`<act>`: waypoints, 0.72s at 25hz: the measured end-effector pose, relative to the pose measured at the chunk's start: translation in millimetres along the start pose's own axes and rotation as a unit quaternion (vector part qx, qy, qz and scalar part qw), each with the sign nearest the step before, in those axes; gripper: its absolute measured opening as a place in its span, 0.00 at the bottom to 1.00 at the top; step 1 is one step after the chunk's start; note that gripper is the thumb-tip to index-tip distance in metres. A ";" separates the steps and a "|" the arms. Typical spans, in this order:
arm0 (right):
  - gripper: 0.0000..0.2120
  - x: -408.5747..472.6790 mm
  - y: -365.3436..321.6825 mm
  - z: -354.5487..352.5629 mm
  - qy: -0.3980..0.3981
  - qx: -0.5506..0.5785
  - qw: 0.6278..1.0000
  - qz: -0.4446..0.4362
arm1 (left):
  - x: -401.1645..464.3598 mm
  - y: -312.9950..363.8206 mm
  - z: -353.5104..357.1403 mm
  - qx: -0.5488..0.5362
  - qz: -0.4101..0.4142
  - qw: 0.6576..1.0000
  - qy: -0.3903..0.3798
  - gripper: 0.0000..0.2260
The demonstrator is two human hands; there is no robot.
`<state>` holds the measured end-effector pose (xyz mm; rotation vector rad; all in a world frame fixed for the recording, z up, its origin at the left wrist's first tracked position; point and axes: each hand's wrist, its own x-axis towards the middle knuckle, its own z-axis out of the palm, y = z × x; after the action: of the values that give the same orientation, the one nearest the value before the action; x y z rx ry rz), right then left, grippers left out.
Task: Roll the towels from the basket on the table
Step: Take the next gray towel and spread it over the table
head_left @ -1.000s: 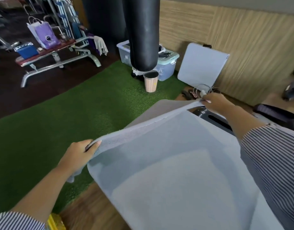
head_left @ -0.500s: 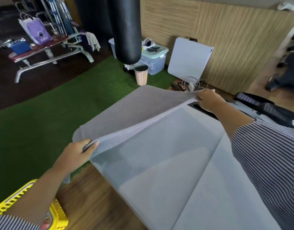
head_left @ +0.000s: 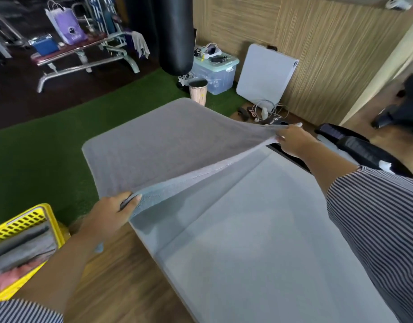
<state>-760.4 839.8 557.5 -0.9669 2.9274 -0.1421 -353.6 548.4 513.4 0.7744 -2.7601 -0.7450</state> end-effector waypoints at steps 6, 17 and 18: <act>0.14 -68.6 39.1 -3.7 -0.016 -0.015 1.000 -0.008 | -69.1 40.0 26.6 0.033 0.000 0.999 0.002 0.16; 0.14 -174.7 103.8 -4.4 -0.043 -0.039 0.997 -0.043 | -195.2 95.4 87.0 0.014 -0.051 0.998 0.022 0.19; 0.15 -179.2 115.9 -2.9 -0.046 -0.041 0.997 -0.047 | -206.2 105.4 95.9 0.013 -0.050 0.998 0.033 0.20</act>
<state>-685.4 1039.5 552.5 -1.0934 2.8243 0.0186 -253.3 775.4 477.5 0.9310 -2.6933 -0.6892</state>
